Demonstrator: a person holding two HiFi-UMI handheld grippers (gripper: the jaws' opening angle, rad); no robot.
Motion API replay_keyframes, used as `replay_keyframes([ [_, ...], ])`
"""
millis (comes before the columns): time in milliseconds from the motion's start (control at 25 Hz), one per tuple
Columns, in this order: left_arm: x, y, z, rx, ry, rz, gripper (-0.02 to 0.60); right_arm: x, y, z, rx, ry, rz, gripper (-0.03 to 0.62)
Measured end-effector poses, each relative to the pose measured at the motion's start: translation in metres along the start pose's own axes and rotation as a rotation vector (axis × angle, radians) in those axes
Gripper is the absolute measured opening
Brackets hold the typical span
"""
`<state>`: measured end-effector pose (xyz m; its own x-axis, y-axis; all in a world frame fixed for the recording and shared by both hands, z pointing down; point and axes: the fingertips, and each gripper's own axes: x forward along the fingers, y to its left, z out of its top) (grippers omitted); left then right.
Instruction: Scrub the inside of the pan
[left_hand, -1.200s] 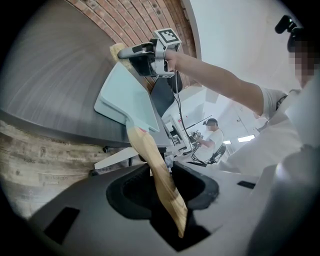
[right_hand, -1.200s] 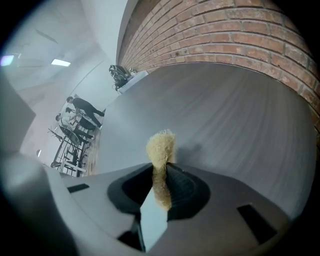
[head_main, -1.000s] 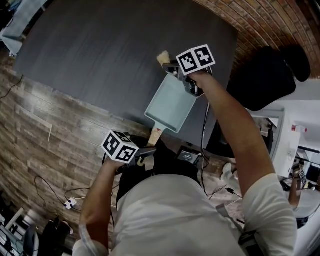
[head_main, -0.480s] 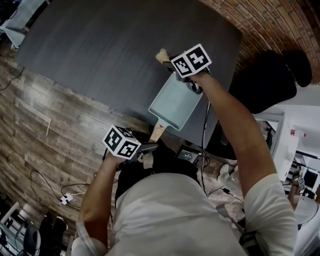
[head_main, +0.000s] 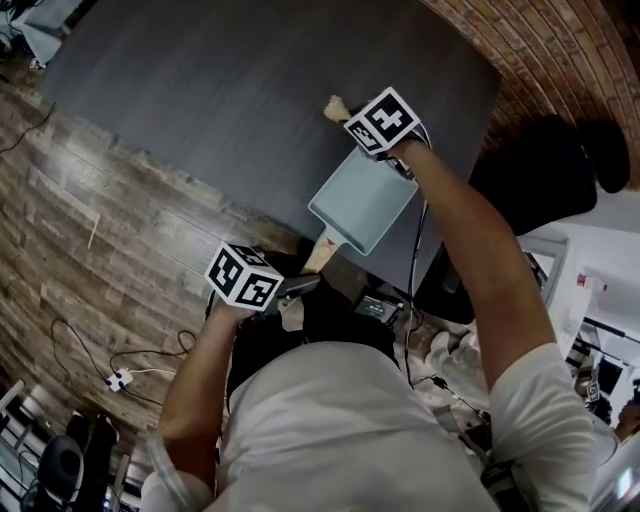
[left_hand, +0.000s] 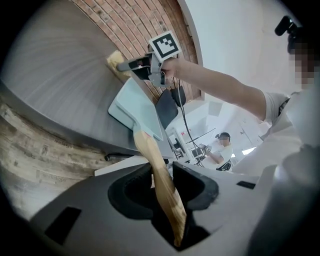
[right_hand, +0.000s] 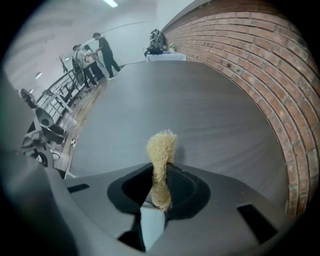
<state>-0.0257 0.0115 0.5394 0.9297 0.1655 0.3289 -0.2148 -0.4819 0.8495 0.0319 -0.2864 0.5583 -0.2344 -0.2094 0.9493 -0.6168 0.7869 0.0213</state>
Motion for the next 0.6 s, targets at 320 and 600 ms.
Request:
replay_keyframes([
  [320, -0.013, 0.012, 0.013, -0.068, -0.127, 0.066, 0.118, 0.006, 0.016, -0.018, -0.084, 0.116, 0.014, 0.083],
  [600, -0.021, 0.02, 0.023, -0.099, -0.209, 0.132, 0.115, 0.004, 0.034, -0.022, -0.067, 0.134, 0.068, 0.083],
])
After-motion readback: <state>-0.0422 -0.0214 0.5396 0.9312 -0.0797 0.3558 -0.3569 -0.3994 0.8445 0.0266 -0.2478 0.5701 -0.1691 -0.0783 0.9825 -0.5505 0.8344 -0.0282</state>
